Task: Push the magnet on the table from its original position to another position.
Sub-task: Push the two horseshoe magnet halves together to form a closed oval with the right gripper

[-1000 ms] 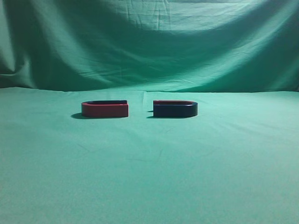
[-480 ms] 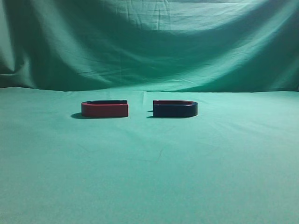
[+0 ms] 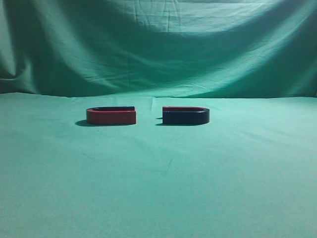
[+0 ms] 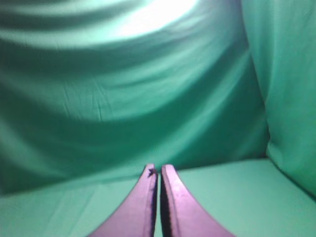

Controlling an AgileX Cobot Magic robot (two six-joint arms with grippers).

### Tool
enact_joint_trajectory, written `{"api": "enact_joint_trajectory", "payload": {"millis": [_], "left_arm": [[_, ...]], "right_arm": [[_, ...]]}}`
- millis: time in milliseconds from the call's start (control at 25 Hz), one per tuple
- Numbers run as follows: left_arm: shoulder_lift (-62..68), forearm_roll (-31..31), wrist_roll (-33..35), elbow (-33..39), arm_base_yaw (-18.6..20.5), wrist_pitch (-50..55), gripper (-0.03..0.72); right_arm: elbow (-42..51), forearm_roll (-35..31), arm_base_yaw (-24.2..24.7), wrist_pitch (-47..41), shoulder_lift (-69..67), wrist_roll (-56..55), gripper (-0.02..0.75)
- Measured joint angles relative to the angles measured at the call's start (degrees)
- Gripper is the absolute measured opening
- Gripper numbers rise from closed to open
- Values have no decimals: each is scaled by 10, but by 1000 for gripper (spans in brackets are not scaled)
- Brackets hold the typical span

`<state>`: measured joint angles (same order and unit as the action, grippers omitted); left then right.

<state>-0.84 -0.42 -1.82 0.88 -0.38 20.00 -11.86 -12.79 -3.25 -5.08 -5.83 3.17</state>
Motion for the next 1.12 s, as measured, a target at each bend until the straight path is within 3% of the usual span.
{"api": "enact_joint_trajectory", "payload": {"millis": [240, 520, 800, 960, 1120], "left_arm": [[0, 0, 0, 0, 0, 0, 372], [0, 0, 0, 0, 0, 0, 372], [0, 0, 0, 0, 0, 0, 372], [0, 0, 0, 0, 0, 0, 372], [0, 0, 0, 0, 0, 0, 372]], "right_arm": [[-146, 5, 0, -169, -212, 1, 0], [-254, -82, 0, -269, -424, 3, 0], [-344, -142, 0, -362, -564, 160, 0], [-403, -136, -45, -389, -655, 176, 0], [-469, -86, -101, -397, -751, 128, 0]]}}
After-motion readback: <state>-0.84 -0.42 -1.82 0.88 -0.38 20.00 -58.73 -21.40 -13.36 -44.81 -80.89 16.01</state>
